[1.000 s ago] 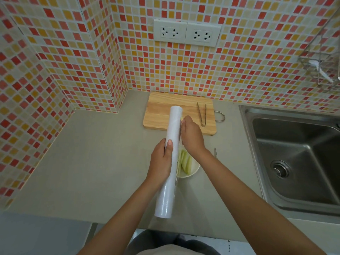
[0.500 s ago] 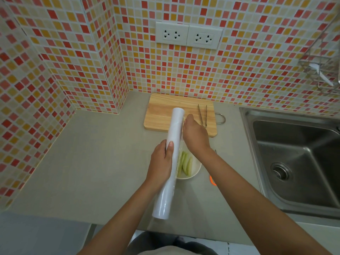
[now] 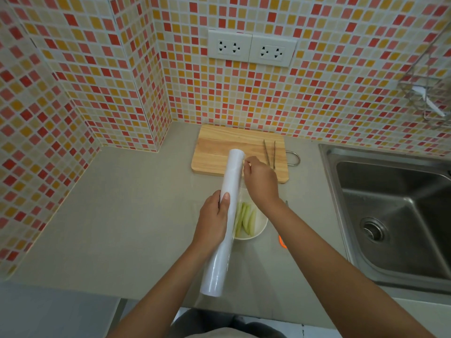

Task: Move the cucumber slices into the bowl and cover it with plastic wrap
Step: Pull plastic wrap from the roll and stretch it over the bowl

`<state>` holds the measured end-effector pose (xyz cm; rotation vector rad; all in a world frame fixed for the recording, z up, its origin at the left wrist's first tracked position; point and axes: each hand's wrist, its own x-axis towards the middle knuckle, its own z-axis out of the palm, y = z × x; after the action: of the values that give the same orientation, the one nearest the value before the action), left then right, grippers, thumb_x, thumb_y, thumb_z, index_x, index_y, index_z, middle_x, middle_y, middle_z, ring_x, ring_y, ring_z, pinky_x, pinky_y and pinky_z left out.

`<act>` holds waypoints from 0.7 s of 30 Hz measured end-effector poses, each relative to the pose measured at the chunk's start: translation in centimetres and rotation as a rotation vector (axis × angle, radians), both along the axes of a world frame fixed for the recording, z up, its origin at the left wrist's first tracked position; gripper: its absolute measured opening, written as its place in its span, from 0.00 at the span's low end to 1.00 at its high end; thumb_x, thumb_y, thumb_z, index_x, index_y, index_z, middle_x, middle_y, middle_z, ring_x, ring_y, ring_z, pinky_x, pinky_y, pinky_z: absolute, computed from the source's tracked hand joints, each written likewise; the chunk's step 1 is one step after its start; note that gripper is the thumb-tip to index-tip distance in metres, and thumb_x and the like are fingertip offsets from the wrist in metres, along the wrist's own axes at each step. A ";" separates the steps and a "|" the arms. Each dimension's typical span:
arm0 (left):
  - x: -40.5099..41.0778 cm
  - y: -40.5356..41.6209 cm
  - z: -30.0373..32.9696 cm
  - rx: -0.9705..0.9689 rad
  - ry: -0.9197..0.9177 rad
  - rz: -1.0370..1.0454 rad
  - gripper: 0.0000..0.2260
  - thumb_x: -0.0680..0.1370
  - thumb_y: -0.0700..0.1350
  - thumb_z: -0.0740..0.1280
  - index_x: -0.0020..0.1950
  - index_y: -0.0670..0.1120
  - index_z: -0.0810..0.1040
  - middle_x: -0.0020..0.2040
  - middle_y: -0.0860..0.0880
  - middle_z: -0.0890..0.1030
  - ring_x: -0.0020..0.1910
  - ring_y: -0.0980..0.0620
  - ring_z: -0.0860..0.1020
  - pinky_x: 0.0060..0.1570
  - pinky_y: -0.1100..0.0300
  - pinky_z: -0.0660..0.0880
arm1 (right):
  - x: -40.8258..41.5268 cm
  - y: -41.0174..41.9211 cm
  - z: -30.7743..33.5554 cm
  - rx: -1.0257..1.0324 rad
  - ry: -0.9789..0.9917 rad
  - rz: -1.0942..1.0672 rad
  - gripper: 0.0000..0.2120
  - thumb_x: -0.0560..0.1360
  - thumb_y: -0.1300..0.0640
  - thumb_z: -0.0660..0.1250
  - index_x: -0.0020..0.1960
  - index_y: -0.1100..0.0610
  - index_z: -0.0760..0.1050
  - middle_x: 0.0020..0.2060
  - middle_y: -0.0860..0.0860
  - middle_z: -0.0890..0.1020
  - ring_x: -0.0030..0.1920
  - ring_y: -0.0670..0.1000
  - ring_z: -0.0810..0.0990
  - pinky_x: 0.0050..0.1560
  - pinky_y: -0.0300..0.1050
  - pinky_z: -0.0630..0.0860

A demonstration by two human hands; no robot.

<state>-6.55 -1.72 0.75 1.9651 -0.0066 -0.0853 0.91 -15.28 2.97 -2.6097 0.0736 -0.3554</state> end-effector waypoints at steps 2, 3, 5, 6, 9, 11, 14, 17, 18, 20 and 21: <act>-0.1 -0.1 -0.1 0.001 0.009 -0.001 0.16 0.83 0.55 0.53 0.37 0.50 0.65 0.34 0.54 0.67 0.33 0.58 0.66 0.34 0.65 0.62 | 0.5 0.0 0.4 0.038 0.014 -0.030 0.12 0.79 0.60 0.56 0.48 0.66 0.76 0.37 0.61 0.81 0.37 0.61 0.79 0.36 0.51 0.72; -0.1 -0.1 -0.2 0.001 0.012 0.002 0.16 0.83 0.55 0.53 0.38 0.50 0.66 0.35 0.54 0.68 0.33 0.58 0.66 0.35 0.63 0.63 | 0.7 0.0 0.5 0.076 0.021 -0.040 0.11 0.79 0.61 0.57 0.46 0.66 0.75 0.36 0.62 0.81 0.36 0.61 0.78 0.35 0.51 0.72; -0.1 0.0 -0.3 -0.007 0.019 0.012 0.16 0.83 0.55 0.53 0.38 0.49 0.66 0.35 0.54 0.68 0.33 0.57 0.67 0.35 0.62 0.63 | 0.9 -0.1 0.5 0.183 0.051 -0.058 0.09 0.77 0.63 0.57 0.43 0.67 0.73 0.35 0.63 0.80 0.36 0.62 0.78 0.34 0.53 0.74; -0.1 0.1 -0.3 -0.014 0.023 0.018 0.16 0.83 0.55 0.53 0.39 0.48 0.67 0.35 0.53 0.69 0.33 0.57 0.67 0.35 0.62 0.64 | 1.0 -0.1 0.5 0.273 0.075 -0.076 0.08 0.76 0.64 0.57 0.42 0.67 0.73 0.35 0.63 0.80 0.35 0.63 0.79 0.35 0.54 0.75; 0.2 0.1 -0.1 -0.036 0.028 0.037 0.17 0.83 0.54 0.53 0.40 0.45 0.69 0.36 0.51 0.70 0.34 0.56 0.68 0.35 0.62 0.64 | 1.0 -0.2 0.5 0.692 0.153 -0.197 0.08 0.76 0.66 0.56 0.41 0.64 0.72 0.31 0.61 0.79 0.27 0.59 0.78 0.32 0.53 0.77; 0.5 0.0 0.2 -0.062 0.034 0.034 0.18 0.83 0.53 0.53 0.43 0.42 0.71 0.37 0.48 0.72 0.35 0.54 0.69 0.36 0.61 0.66 | 0.9 -0.3 1.0 0.990 0.251 -0.299 0.07 0.77 0.64 0.54 0.46 0.64 0.71 0.29 0.59 0.78 0.22 0.56 0.77 0.26 0.46 0.76; 0.9 -0.2 0.3 -0.088 0.029 0.031 0.19 0.83 0.53 0.52 0.51 0.40 0.75 0.44 0.42 0.78 0.41 0.48 0.75 0.42 0.56 0.71 | 0.3 -0.2 1.2 1.236 0.456 -0.299 0.15 0.80 0.50 0.55 0.48 0.61 0.72 0.30 0.58 0.80 0.22 0.54 0.78 0.24 0.41 0.74; 1.2 -0.5 0.3 -0.092 0.018 0.039 0.19 0.83 0.53 0.52 0.52 0.43 0.76 0.45 0.44 0.80 0.42 0.51 0.76 0.43 0.58 0.72 | -0.8 0.1 0.4 1.152 0.527 -0.232 0.23 0.78 0.40 0.56 0.45 0.60 0.74 0.28 0.55 0.78 0.22 0.52 0.77 0.24 0.39 0.74; 1.4 -0.6 0.3 -0.091 0.016 0.042 0.18 0.83 0.53 0.52 0.52 0.43 0.77 0.45 0.45 0.80 0.42 0.52 0.76 0.43 0.59 0.72 | -1.3 0.3 0.1 1.109 0.512 -0.210 0.21 0.78 0.42 0.57 0.45 0.60 0.74 0.28 0.55 0.77 0.21 0.51 0.76 0.23 0.39 0.72; 1.6 -1.0 0.3 -0.094 0.020 0.049 0.17 0.84 0.53 0.52 0.52 0.45 0.77 0.45 0.47 0.80 0.42 0.53 0.77 0.42 0.60 0.72 | -2.2 0.9 -0.6 1.023 0.422 -0.190 0.15 0.79 0.50 0.58 0.42 0.60 0.72 0.27 0.56 0.76 0.21 0.51 0.74 0.21 0.37 0.69; 1.7 -1.1 0.3 -0.097 0.025 0.050 0.17 0.83 0.53 0.52 0.53 0.45 0.77 0.45 0.47 0.81 0.42 0.54 0.78 0.41 0.62 0.72 | -2.6 1.2 -1.0 0.962 0.356 -0.199 0.14 0.80 0.53 0.57 0.39 0.59 0.70 0.27 0.55 0.75 0.21 0.52 0.73 0.19 0.37 0.68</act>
<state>-4.80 -2.87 1.03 1.8664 0.0543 -0.0757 -1.66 -14.11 1.97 -1.6765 0.4957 0.0881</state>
